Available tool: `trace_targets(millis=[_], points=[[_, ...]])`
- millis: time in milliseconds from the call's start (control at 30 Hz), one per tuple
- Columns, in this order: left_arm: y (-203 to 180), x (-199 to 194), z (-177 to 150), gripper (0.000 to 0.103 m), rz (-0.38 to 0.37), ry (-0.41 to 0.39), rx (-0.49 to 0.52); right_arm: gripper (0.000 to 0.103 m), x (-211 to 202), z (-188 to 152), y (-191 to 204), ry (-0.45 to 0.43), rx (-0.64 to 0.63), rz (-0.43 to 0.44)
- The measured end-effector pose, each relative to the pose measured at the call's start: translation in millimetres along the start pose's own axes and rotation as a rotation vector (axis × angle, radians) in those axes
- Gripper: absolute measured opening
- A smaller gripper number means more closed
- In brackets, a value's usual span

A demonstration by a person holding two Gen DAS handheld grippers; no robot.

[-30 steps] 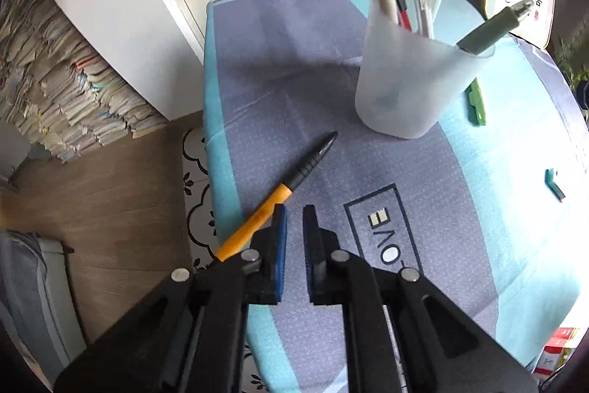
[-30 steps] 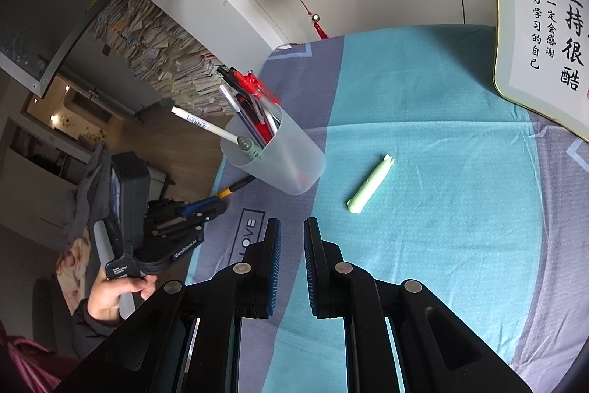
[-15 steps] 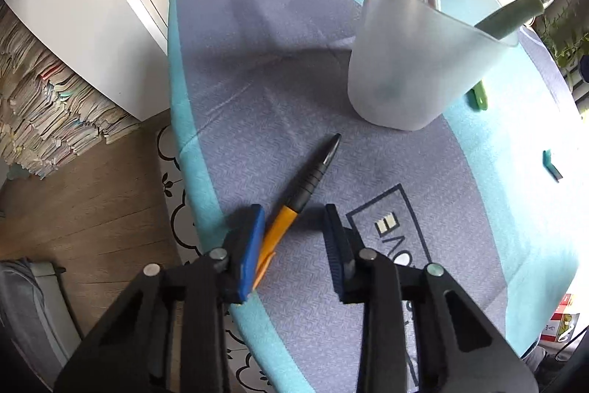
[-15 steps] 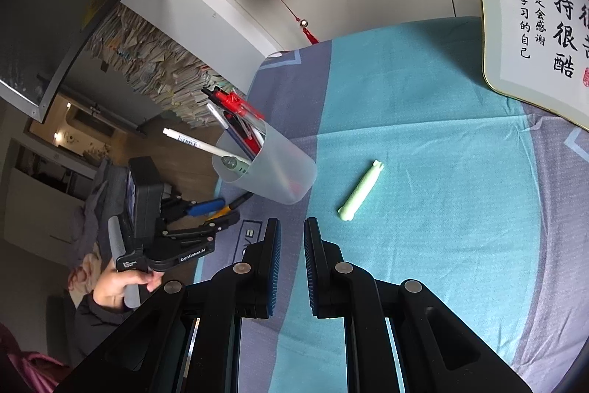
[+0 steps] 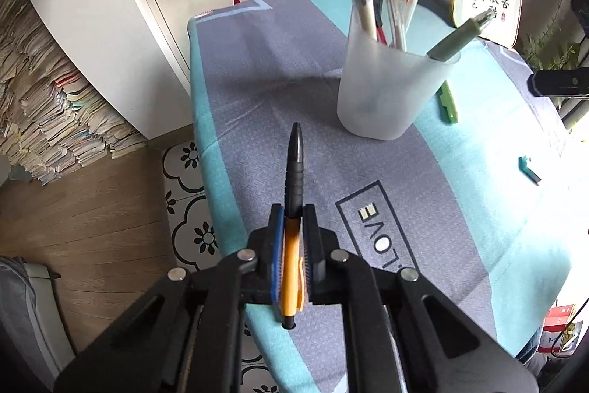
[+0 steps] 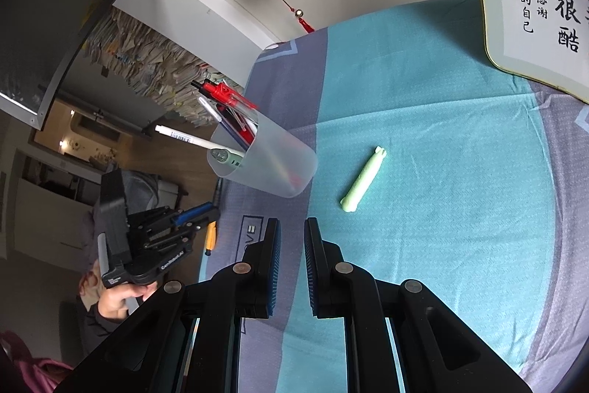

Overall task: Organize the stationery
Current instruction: 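Lower the orange pencil into the frosted cup and open the left tool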

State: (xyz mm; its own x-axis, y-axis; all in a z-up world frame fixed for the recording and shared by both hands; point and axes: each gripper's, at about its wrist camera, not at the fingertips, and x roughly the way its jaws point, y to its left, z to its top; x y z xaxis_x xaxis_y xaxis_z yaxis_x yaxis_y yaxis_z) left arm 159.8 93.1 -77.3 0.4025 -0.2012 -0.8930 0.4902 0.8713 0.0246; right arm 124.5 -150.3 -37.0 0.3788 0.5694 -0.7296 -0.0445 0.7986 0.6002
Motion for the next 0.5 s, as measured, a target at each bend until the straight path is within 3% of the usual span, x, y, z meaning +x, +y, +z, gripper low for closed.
trace_targets(millis=[333, 500], points=[[-12.4, -84.7, 13.6, 0.008, -0.067, -0.261, -0.021, 0.013, -5.4, -2.3, 10.6, -0.008, -0.025, 0.011], [-24.2, -106.5, 35.4, 0.008, -0.104, -0.362, -0.025, 0.013, -12.0, -3.8, 10.8, -0.015, -0.012, 0.027]])
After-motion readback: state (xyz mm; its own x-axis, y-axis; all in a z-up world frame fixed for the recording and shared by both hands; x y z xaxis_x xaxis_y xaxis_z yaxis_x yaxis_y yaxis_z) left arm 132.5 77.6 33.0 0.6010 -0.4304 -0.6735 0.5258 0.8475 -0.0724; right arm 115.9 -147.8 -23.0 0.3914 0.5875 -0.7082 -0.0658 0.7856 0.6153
